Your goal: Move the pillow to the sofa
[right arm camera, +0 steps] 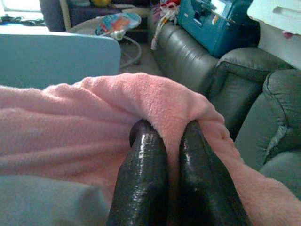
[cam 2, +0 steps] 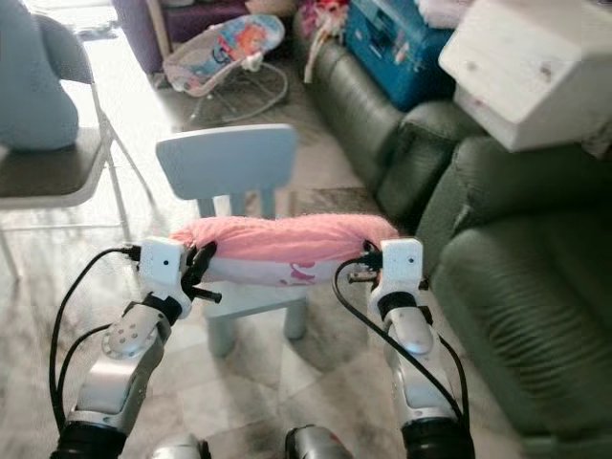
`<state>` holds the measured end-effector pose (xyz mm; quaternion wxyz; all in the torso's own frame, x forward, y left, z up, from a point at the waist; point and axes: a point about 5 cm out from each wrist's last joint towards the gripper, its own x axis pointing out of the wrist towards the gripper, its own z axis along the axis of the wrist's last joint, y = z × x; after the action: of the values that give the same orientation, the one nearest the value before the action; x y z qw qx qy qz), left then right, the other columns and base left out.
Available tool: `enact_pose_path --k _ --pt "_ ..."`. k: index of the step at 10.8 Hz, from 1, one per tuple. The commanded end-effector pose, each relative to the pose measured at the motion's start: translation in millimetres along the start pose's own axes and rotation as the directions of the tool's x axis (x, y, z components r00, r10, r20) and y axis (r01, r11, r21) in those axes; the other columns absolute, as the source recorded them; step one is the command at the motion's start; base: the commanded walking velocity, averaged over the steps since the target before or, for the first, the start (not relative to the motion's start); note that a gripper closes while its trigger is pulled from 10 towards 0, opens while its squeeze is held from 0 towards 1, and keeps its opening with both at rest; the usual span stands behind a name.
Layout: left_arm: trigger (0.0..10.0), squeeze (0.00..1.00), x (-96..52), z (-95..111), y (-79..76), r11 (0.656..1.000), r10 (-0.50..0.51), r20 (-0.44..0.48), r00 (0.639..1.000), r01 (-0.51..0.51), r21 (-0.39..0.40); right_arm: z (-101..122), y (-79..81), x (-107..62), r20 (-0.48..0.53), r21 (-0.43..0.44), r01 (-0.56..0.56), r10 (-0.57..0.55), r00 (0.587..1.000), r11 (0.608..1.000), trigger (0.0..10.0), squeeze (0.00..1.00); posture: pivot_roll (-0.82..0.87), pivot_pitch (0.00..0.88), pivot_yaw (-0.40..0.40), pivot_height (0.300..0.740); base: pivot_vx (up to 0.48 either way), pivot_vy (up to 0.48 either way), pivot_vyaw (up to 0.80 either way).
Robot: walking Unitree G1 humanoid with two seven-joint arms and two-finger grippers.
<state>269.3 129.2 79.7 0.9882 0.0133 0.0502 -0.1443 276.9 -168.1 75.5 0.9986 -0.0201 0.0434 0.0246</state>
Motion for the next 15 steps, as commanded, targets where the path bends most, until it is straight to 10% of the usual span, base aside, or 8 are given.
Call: enact_pose_path --k 1,15 --pt "10.0 0.00 -0.2 6.8 -0.4 1.000 -0.012 0.032 0.999 0.011 0.004 3.9 -1.0 0.7 0.014 0.000 0.004 -0.004 1.000 1.000 10.0 0.00 -0.01 0.042 -0.054 0.740 0.259 0.000 -0.80" --pt "10.0 0.00 -3.0 1.4 -11.4 0.997 -0.070 0.015 0.997 0.071 -0.018 3.5 -2.1 0.6 0.015 -0.003 0.000 0.000 1.000 1.000 10.0 0.00 -0.01 0.039 -0.062 0.740 0.249 0.000 -0.51"
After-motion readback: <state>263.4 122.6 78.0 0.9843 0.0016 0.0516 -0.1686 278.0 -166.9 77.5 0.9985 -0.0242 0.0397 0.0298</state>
